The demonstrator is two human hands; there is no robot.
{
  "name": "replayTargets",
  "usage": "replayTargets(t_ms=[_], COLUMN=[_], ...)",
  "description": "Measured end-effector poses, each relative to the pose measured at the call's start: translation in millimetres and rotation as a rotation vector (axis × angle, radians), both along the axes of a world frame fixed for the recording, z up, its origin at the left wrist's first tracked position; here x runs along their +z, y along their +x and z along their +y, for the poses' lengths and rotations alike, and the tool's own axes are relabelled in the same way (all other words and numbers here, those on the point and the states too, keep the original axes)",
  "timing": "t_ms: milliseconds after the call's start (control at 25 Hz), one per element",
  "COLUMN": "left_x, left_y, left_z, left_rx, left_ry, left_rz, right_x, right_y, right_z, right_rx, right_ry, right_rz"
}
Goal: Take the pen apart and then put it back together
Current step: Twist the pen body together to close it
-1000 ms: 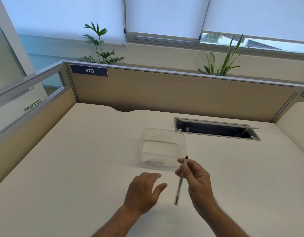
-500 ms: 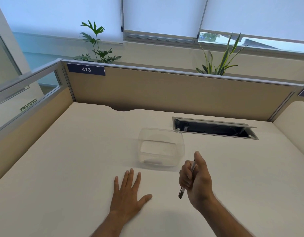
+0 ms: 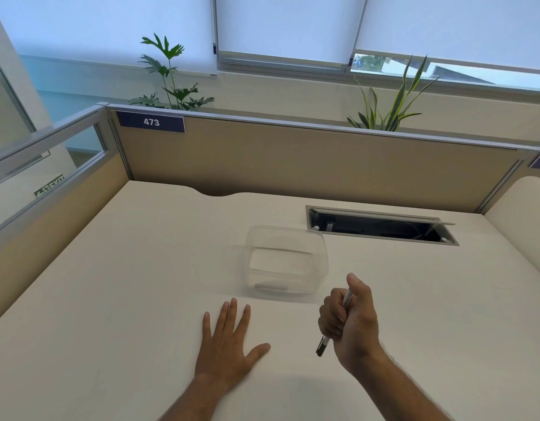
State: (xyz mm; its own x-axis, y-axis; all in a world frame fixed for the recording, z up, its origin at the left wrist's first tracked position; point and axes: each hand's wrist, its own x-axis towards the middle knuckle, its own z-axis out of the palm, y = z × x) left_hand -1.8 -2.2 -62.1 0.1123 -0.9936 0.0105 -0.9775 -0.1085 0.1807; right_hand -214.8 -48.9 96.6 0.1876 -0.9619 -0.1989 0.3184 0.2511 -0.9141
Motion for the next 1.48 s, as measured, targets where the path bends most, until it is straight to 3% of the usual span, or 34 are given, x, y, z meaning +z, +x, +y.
replayTargets(t_ms=[400, 800, 920, 1200, 1320, 1480], left_x=[-1, 1, 2, 2, 4, 5], left_y=[0, -1, -1, 0, -1, 0], left_z=[0, 0, 1, 0, 1, 1], left_rx=[0.004, -0.001, 0.006, 0.009, 0.005, -0.002], left_ry=[-0.007, 0.0, -0.003, -0.011, -0.023, -0.01], left_rz=[-0.008, 0.003, 0.001, 0.012, 0.001, -0.006], right_x=[-4, -20, -29, -71, -98, -121], right_y=[-3, -8, -11, -32, -47, -52], right_z=[0, -3, -1, 3, 4, 6], right_rx=[0.016, 0.039, 0.082, 0.158, 0.219, 0.335], right_ry=[-0.037, -0.102, -0.328, -1.306, -1.464, -1.525], right_rz=[-0.108, -0.065, 0.251, 1.082, 1.264, 1.327])
